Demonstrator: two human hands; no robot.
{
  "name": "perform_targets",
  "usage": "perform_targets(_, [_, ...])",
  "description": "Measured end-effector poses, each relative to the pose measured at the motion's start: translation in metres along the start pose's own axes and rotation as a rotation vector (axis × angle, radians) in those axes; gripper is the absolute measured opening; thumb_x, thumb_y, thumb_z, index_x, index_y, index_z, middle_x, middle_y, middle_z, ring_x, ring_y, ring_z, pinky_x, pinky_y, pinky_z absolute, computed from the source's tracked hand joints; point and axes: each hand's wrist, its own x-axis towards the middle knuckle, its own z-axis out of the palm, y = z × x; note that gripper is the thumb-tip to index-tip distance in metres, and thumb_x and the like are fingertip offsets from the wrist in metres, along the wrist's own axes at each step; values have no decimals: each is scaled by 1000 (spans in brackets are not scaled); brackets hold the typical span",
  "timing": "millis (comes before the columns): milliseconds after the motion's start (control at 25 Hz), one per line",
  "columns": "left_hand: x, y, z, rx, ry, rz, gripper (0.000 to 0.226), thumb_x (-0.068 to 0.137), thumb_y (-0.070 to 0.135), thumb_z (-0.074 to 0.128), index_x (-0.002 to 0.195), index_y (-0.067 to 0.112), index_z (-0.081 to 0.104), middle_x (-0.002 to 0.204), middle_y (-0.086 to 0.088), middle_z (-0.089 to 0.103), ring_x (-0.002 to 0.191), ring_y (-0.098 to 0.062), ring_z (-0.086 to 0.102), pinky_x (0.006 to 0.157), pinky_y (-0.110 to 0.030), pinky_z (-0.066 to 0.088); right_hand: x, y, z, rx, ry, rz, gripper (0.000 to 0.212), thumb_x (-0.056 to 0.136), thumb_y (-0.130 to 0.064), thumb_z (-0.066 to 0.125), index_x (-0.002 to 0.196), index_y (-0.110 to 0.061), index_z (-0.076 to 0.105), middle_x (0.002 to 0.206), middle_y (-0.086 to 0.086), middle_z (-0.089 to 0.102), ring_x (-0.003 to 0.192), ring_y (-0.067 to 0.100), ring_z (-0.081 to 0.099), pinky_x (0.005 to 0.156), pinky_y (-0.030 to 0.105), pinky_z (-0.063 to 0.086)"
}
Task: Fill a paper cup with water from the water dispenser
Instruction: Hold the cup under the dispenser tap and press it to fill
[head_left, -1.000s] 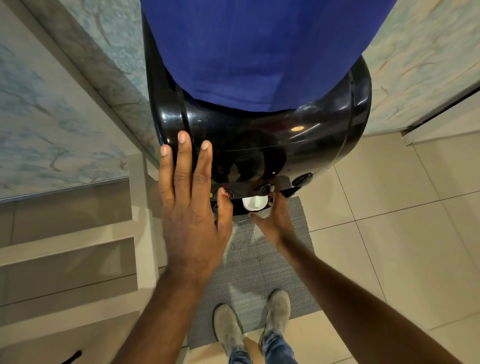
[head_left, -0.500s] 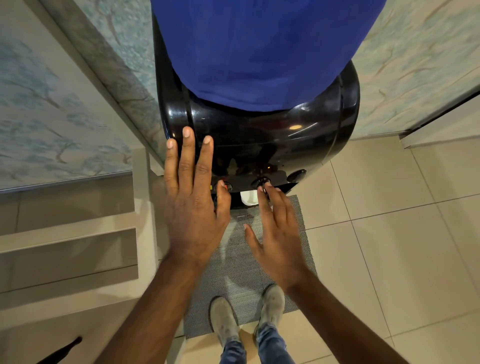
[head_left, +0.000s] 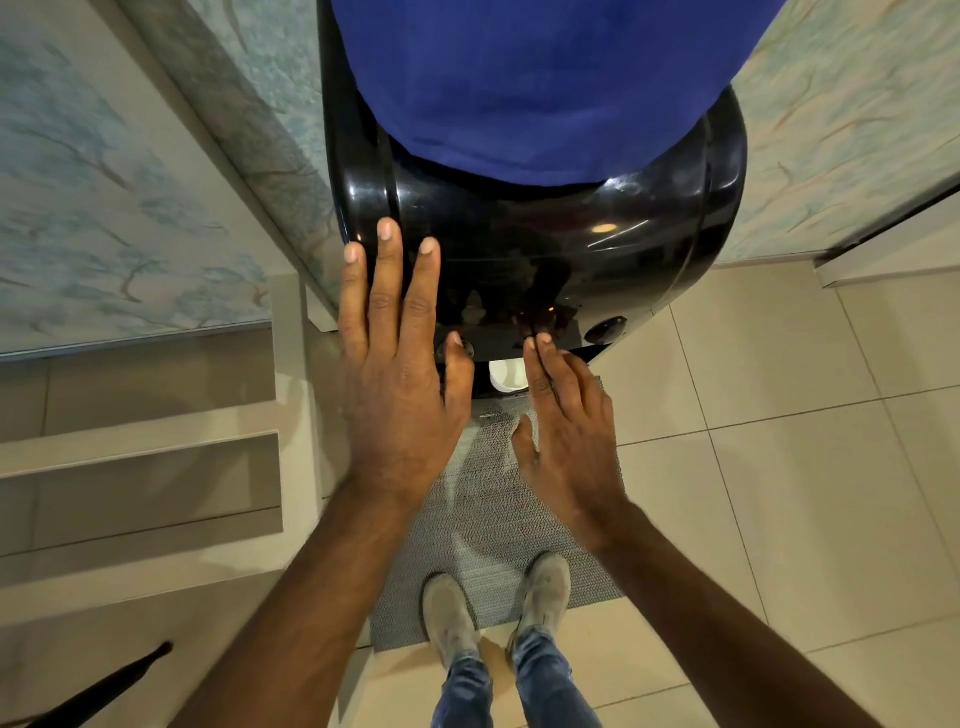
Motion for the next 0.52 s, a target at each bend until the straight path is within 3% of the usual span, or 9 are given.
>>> perform_targets(240, [-1, 2, 2, -15, 11, -16, 74, 95, 12, 63, 161, 10, 30, 172, -15, 18, 160, -36, 6, 132, -48, 17, 4, 7, 1, -18, 14, -24, 89, 83, -16, 74, 161, -12, 32, 162, 8, 41, 138, 32, 45, 105, 46, 48])
perform_targets(440, [0, 1, 3, -17, 6, -16, 75, 95, 11, 62, 162, 10, 29, 172, -16, 17, 160, -37, 6, 129, -53, 22, 5, 8, 2, -21, 3, -33, 88, 83, -17, 73, 161, -11, 32, 162, 9, 40, 137, 32, 46, 104, 46, 49])
perform_targets(520, [0, 1, 3, -7, 4, -12, 76, 94, 11, 63, 162, 10, 29, 172, -17, 17, 160, -37, 7, 132, -49, 17, 4, 7, 3, -16, -2, -33, 87, 83, -18, 71, 161, -11, 32, 163, 8, 39, 138, 32, 46, 105, 46, 48])
